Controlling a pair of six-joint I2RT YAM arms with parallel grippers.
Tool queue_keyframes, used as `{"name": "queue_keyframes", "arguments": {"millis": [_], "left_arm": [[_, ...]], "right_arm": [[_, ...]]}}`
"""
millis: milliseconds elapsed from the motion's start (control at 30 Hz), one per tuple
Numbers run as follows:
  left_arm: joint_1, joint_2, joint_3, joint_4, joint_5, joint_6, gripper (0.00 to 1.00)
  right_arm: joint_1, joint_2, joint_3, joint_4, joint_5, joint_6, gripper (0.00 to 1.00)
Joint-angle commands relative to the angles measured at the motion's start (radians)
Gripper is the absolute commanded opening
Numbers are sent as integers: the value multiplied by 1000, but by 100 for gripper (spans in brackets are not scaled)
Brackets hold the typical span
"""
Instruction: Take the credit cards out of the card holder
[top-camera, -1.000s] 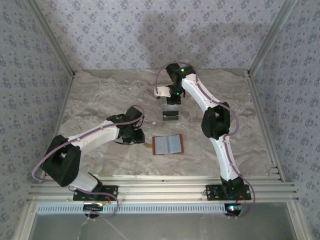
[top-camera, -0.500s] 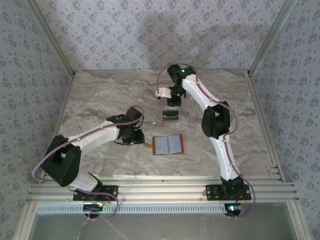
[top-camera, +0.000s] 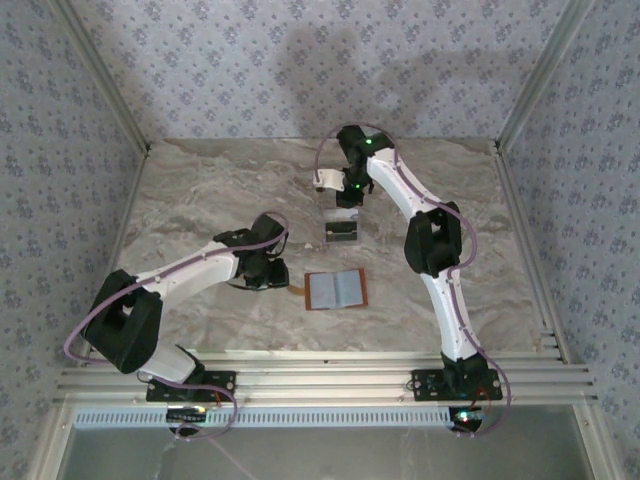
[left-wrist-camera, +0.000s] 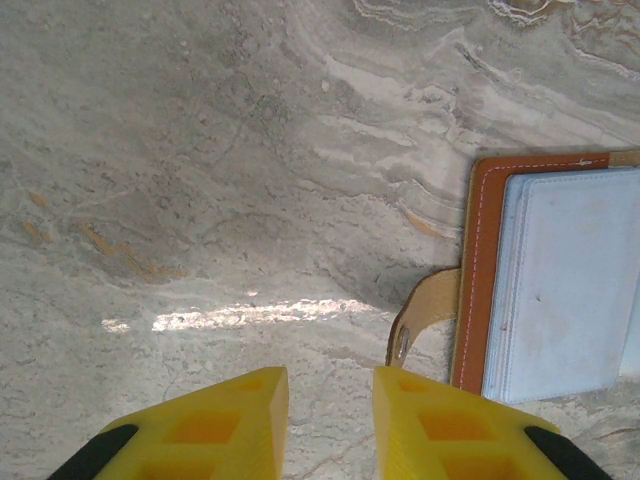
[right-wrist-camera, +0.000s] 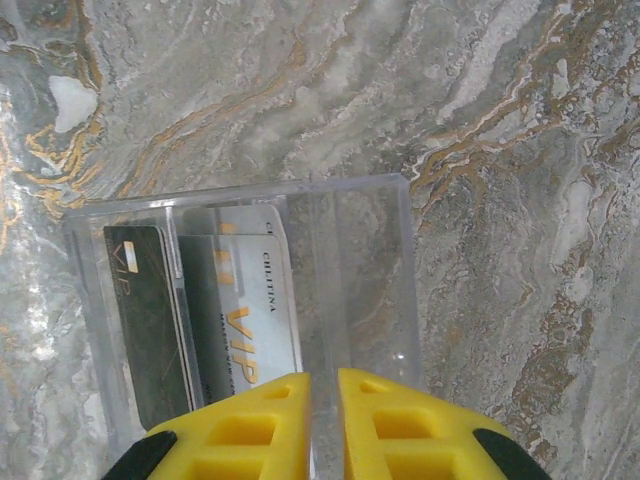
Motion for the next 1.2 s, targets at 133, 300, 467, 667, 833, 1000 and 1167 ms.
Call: {"name": "queue_keyframes", "arguments": {"millis": [133, 300, 467, 667, 833, 1000, 1167], "left_arm": [[4, -21, 12, 6, -22, -2, 30], [9, -4, 35, 36, -35, 15, 31], [26, 24, 55, 86, -21, 29, 31], [37, 70, 100, 108, 5, 57, 32], [37, 94, 114, 118, 20, 56, 34], [36, 98, 116, 121, 21, 57, 36], [38, 108, 120, 124, 27, 63, 36]], "right_arm": [[-2, -133, -122, 95, 14, 162, 20], [3, -295, -372, 250, -7, 406, 28], [12, -455, -606, 393, 23, 680, 25], [28, -600, -797, 430, -4, 1056, 20], [42, -702, -979, 483, -42, 1262, 19], [45, -781, -1175, 525, -62, 1377, 24], [58, -779, -1311, 602, -149, 1454, 28]]}}
